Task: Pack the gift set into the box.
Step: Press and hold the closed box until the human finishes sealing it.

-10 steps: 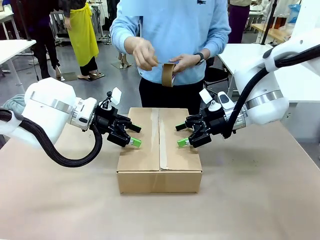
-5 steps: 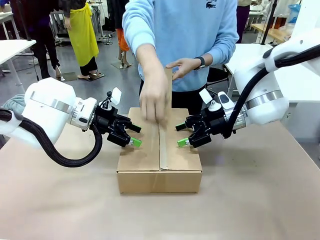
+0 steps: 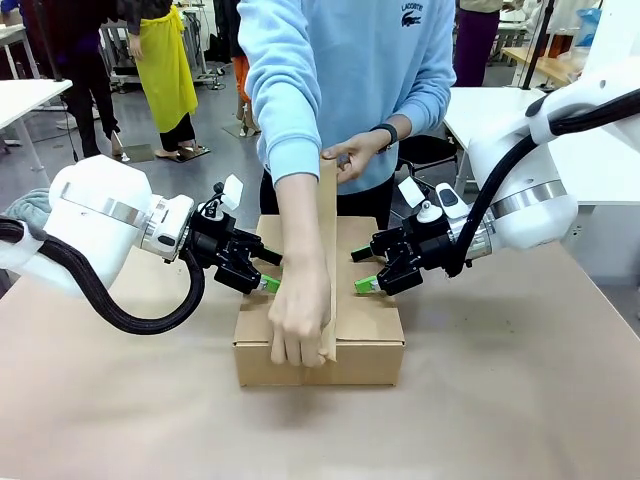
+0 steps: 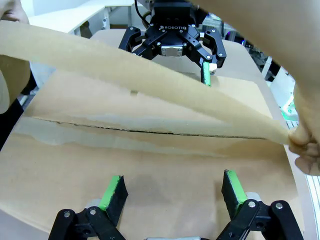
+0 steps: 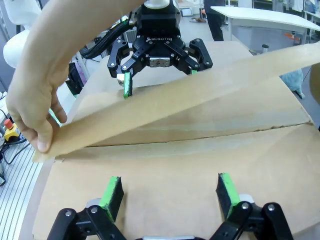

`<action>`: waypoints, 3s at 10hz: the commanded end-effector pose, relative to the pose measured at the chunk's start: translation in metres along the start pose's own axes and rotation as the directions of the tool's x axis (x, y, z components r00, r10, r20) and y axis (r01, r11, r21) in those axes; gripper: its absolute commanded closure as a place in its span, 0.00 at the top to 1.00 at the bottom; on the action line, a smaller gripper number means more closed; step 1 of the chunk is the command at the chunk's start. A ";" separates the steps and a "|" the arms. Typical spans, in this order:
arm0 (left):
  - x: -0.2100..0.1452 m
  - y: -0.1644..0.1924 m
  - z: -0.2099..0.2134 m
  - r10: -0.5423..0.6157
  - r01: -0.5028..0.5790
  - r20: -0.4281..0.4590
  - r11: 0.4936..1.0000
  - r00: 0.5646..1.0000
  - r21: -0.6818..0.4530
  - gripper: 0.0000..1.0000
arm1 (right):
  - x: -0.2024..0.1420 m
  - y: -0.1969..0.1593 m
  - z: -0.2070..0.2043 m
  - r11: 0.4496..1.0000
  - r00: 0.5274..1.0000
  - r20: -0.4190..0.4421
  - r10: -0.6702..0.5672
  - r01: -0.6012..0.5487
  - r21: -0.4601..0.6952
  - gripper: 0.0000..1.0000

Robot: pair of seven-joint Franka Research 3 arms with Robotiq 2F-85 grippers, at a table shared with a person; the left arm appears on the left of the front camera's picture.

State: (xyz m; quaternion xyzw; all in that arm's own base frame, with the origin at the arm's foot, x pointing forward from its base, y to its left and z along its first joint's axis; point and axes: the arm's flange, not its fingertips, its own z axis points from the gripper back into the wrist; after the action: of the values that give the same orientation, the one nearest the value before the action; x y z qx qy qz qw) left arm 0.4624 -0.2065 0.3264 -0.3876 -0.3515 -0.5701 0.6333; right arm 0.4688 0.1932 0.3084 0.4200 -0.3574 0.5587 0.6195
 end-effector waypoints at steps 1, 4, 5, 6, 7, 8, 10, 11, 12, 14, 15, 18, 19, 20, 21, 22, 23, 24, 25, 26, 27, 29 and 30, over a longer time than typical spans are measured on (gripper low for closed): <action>-0.003 -0.001 0.000 0.003 -0.003 0.002 1.000 1.000 -0.007 1.00 | -0.001 0.001 -0.003 1.000 1.000 -0.004 -0.001 0.001 0.003 1.00; -0.003 -0.001 0.000 0.003 -0.003 0.002 1.000 1.000 -0.007 1.00 | -0.001 0.001 -0.003 1.000 1.000 -0.004 -0.001 0.001 0.003 1.00; -0.003 -0.001 0.000 0.003 -0.003 0.002 1.000 1.000 -0.007 1.00 | -0.001 0.001 -0.003 1.000 1.000 -0.004 -0.001 0.001 0.003 1.00; -0.003 -0.001 0.000 0.003 -0.003 0.002 1.000 1.000 -0.007 1.00 | -0.001 0.001 -0.003 1.000 1.000 -0.004 -0.001 0.001 0.003 1.00; -0.003 -0.001 0.000 0.003 -0.003 0.002 1.000 1.000 -0.007 1.00 | -0.001 0.001 -0.003 1.000 1.000 -0.004 -0.001 0.001 0.003 1.00; -0.003 -0.001 0.000 0.003 -0.003 0.002 1.000 1.000 -0.007 1.00 | -0.001 0.001 -0.003 1.000 1.000 -0.004 -0.001 0.001 0.003 1.00; -0.003 -0.001 0.000 0.003 -0.003 0.002 1.000 1.000 -0.007 1.00 | -0.001 0.001 -0.003 1.000 1.000 -0.004 -0.001 0.001 0.003 1.00; -0.003 -0.001 0.000 0.003 -0.003 0.002 1.000 1.000 -0.007 1.00 | -0.001 0.001 -0.003 1.000 1.000 -0.004 -0.001 0.001 0.003 1.00; -0.003 -0.001 0.000 0.003 -0.003 0.002 1.000 1.000 -0.007 1.00 | -0.001 0.001 -0.003 1.000 1.000 -0.004 -0.001 0.001 0.003 1.00; -0.003 -0.001 0.000 0.003 -0.003 0.002 1.000 1.000 -0.007 1.00 | -0.001 0.001 -0.003 1.000 1.000 -0.004 -0.001 0.001 0.003 1.00; -0.003 -0.001 0.000 0.003 -0.003 0.002 1.000 1.000 -0.007 1.00 | -0.001 0.001 -0.003 1.000 1.000 -0.004 -0.001 0.001 0.003 1.00; -0.003 -0.001 0.000 0.003 -0.003 0.002 1.000 1.000 -0.007 1.00 | -0.001 0.001 -0.003 1.000 1.000 -0.004 -0.001 0.001 0.003 1.00; -0.003 -0.001 0.000 0.003 -0.003 0.002 1.000 1.000 -0.007 1.00 | -0.001 0.001 -0.003 1.000 1.000 -0.004 -0.001 0.001 0.003 1.00; -0.003 -0.001 0.000 0.003 -0.003 0.002 1.000 1.000 -0.007 1.00 | -0.001 0.001 -0.003 1.000 1.000 -0.004 -0.001 0.001 0.003 1.00; -0.003 -0.001 0.000 0.003 -0.003 0.002 1.000 1.000 -0.007 1.00 | -0.001 0.001 -0.003 1.000 1.000 -0.004 -0.001 0.001 0.003 1.00; -0.003 -0.001 0.000 0.003 -0.003 0.002 1.000 1.000 -0.007 1.00 | -0.001 0.001 -0.003 1.000 1.000 -0.004 -0.001 0.001 0.003 1.00; -0.003 -0.001 0.000 0.003 -0.003 0.002 1.000 1.000 -0.007 1.00 | -0.001 0.001 -0.003 1.000 1.000 -0.004 -0.001 0.001 0.003 1.00; -0.003 -0.001 0.000 0.003 -0.003 0.002 1.000 1.000 -0.007 1.00 | -0.001 0.001 -0.003 1.000 1.000 -0.004 -0.001 0.001 0.003 1.00; -0.003 -0.001 0.000 0.003 -0.003 0.002 1.000 1.000 -0.007 1.00 | -0.001 0.001 -0.003 1.000 1.000 -0.004 -0.001 0.001 0.003 1.00; -0.003 -0.001 0.000 0.003 -0.003 0.002 1.000 1.000 -0.007 1.00 | -0.001 0.001 -0.003 1.000 1.000 -0.004 -0.001 0.001 0.003 1.00; -0.003 -0.001 0.000 0.003 -0.003 0.002 1.000 1.000 -0.007 1.00 | -0.001 0.001 -0.003 1.000 1.000 -0.004 -0.001 0.001 0.003 1.00; -0.003 -0.001 0.000 0.003 -0.003 0.002 1.000 1.000 -0.007 1.00 | -0.001 0.001 -0.003 1.000 1.000 -0.004 -0.001 0.001 0.003 1.00; -0.003 -0.001 0.000 0.003 -0.003 0.002 1.000 1.000 -0.007 1.00 | -0.001 0.001 -0.003 1.000 1.000 -0.004 -0.001 0.001 0.003 1.00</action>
State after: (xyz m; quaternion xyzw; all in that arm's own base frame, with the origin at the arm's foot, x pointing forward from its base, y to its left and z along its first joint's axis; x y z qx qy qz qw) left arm 0.4625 -0.2064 0.3263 -0.3877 -0.3515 -0.5700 0.6334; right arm 0.4685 0.1933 0.3076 0.4204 -0.3567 0.5585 0.6197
